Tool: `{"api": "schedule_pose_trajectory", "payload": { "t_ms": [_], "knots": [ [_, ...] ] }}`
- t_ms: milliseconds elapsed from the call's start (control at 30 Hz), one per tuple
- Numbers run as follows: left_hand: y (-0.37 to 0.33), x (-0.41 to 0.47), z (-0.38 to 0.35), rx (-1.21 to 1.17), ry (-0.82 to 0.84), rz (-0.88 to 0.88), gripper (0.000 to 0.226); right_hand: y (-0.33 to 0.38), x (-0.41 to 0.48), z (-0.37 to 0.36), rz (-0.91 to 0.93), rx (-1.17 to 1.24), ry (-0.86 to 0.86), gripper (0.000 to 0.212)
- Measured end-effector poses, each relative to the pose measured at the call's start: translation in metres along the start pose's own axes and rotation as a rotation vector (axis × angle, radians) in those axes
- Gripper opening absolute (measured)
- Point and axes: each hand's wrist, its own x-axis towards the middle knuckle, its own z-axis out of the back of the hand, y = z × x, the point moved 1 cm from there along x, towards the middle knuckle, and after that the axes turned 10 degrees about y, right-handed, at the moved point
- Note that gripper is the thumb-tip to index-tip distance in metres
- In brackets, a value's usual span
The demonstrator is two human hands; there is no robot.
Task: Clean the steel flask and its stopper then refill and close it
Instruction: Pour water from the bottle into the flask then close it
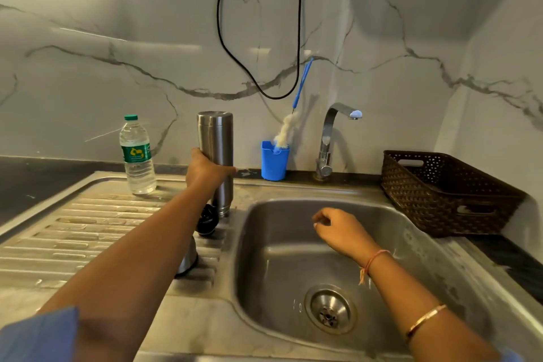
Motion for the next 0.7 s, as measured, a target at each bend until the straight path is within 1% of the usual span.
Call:
{"api": "schedule_pose_trajectory", "payload": {
  "t_ms": [100,133,233,333,400,467,500,600,700],
  "knots": [
    [-0.003,-0.008,-0.016,-0.038,0.036,-0.083,0.069,-0.004,0.002,0.003,-0.019,0.078,-0.034,0.023],
    [-0.005,-0.012,-0.024,-0.045,0.06,-0.124,0.071,-0.005,0.003,0.005,-0.042,0.168,-0.039,0.027],
    [-0.009,-0.026,-0.048,-0.003,0.166,-0.287,0.076,-0.008,0.0,0.011,-0.168,0.664,0.032,0.035],
    [-0.008,-0.036,-0.065,0.131,0.307,-0.555,0.086,-0.017,-0.004,0.017,-0.228,1.116,0.174,0.046],
    [-0.007,-0.04,-0.073,0.264,0.401,-0.767,0.088,-0.021,-0.006,0.02,-0.23,1.313,0.251,0.053],
    [-0.006,-0.042,-0.079,0.44,0.454,-0.985,0.087,-0.022,-0.007,0.022,-0.196,1.378,0.299,0.058],
    [-0.007,-0.043,-0.082,0.531,0.47,-1.055,0.086,-0.021,-0.008,0.022,-0.17,1.397,0.323,0.061],
    [-0.006,-0.047,-0.089,0.718,0.484,-1.187,0.081,-0.018,-0.01,0.023,-0.097,1.439,0.428,0.069],
    [0.003,-0.048,-0.09,0.844,0.449,-1.307,0.087,-0.014,-0.012,0.021,-0.007,1.367,0.498,0.062]
  ]
}}
